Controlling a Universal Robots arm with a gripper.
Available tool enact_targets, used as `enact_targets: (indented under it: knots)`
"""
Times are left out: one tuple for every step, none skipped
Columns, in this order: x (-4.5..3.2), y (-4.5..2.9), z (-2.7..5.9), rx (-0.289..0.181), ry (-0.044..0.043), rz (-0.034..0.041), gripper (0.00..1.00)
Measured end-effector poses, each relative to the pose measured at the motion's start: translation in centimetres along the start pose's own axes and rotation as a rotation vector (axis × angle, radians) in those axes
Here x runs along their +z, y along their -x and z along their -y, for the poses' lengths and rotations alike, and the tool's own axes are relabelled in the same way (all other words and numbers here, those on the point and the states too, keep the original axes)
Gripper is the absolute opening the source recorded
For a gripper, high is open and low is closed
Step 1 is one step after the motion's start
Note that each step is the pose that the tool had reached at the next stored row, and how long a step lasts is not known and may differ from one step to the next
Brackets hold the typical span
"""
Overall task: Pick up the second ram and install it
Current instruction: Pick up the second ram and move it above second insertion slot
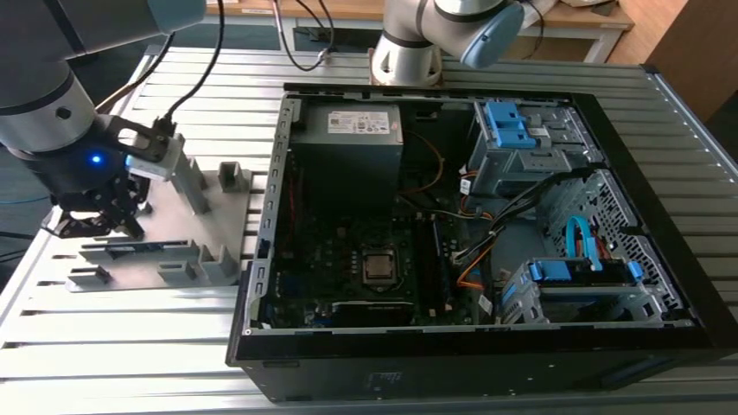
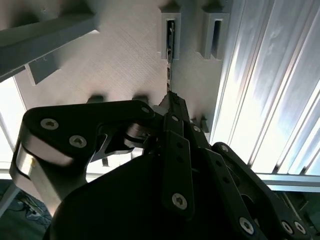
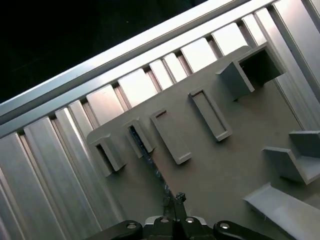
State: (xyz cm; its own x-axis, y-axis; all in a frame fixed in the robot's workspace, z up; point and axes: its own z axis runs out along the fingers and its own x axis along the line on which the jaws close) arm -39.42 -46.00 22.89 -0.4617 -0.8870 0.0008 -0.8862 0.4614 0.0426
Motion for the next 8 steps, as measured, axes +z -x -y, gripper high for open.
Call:
enact_targets:
  knots:
    - [0.00, 0.00, 0.00, -0.010, 0.0000, -0.0004, 0.10]
    - [0.00, 0.00, 0.00, -0.021, -0.0001, -0.0009, 0.10]
    - [0.00, 0.00, 0.00, -0.032, -0.0001, -0.0013, 0.10]
    - [0.00, 0.00, 0.00, -0.042, -0.0001, -0.0018, 0.10]
    - [0.00, 0.00, 0.00, -0.053, -0.0001, -0.0022, 0.10]
    - [0.00, 0.00, 0.00, -0.064, -0.0001, -0.0027, 0.10]
    - [0.00, 0.00, 0.00, -0.074, -0.0001, -0.0031, 0.10]
    - [0.00, 0.00, 0.00, -0.085, -0.0001, -0.0036, 0.10]
